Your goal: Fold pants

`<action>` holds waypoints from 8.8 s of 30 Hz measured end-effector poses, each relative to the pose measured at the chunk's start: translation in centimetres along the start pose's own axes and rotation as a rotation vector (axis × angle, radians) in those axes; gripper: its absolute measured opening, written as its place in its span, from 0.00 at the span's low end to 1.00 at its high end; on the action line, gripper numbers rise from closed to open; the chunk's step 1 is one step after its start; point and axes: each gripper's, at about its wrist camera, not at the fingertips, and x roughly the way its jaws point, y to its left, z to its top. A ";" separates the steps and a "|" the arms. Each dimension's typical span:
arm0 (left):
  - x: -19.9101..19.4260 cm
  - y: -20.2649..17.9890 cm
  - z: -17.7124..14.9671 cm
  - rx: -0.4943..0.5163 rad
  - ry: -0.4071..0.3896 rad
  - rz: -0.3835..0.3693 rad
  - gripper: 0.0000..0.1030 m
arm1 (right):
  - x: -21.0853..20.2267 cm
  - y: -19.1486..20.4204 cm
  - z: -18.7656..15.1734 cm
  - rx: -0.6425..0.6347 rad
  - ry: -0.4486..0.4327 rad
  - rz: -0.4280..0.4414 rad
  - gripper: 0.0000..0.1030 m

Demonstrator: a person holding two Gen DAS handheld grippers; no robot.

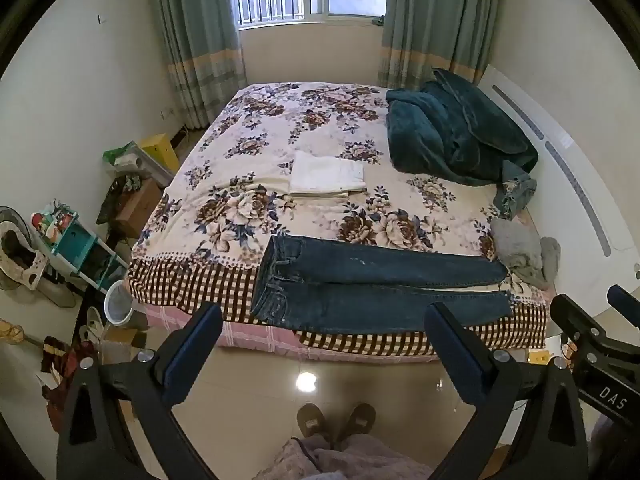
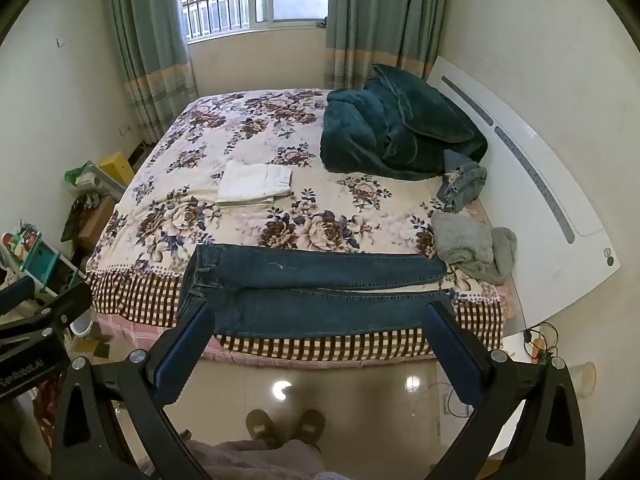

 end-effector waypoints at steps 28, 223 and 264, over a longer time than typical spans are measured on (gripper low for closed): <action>-0.2 0.0 0.7 -0.017 -0.007 -0.017 1.00 | -0.5 0.8 0.1 -0.007 0.002 -0.005 1.00; 48.1 0.9 -11.1 -0.621 0.377 0.124 0.71 | 70.1 -33.0 -11.6 0.537 0.613 0.068 0.48; 46.6 15.9 -15.9 -0.890 0.425 0.084 0.71 | 86.7 8.2 -2.1 0.051 0.900 0.373 0.07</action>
